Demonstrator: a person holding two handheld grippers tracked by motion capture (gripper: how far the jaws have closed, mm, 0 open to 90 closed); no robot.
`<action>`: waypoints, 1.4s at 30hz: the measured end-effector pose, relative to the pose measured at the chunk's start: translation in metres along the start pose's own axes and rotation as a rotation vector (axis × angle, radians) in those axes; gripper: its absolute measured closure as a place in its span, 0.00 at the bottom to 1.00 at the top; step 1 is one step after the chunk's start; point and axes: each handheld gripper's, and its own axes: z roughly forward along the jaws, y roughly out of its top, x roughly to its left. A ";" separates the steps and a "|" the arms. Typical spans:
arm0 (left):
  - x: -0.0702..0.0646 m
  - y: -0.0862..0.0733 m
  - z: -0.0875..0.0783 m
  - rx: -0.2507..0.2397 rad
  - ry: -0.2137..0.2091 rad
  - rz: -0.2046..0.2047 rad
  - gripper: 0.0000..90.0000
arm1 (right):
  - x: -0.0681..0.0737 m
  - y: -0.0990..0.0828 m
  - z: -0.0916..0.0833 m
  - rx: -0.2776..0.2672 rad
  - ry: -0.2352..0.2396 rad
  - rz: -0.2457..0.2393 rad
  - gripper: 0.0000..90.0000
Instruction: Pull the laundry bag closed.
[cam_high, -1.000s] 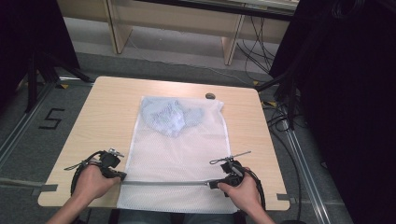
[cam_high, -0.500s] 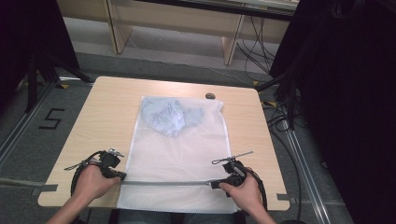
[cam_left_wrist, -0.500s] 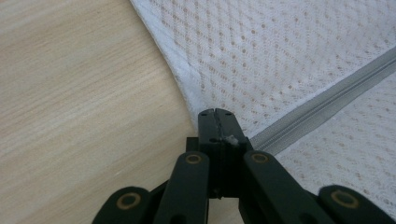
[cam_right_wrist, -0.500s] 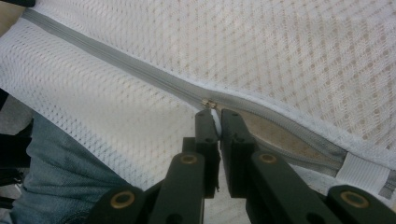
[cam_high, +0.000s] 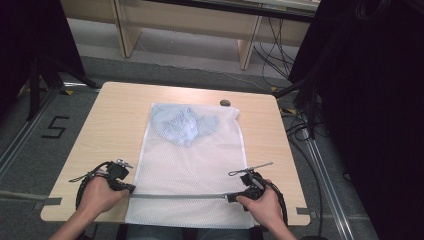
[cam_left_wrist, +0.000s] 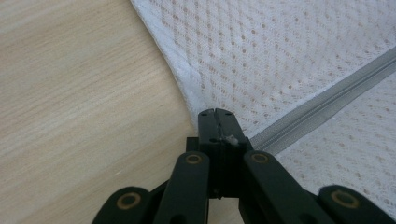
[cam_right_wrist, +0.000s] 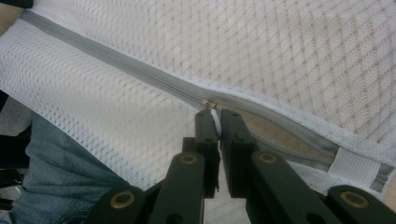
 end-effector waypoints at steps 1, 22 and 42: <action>0.000 0.000 0.000 0.000 0.000 0.001 1.00 | -0.001 0.000 0.000 0.002 0.009 0.002 0.97; 0.001 0.001 0.000 0.002 0.000 0.020 1.00 | -0.006 -0.001 -0.002 -0.005 0.018 -0.005 0.96; 0.001 0.001 0.000 0.003 -0.001 0.019 1.00 | -0.010 -0.002 -0.008 -0.001 0.015 0.060 0.96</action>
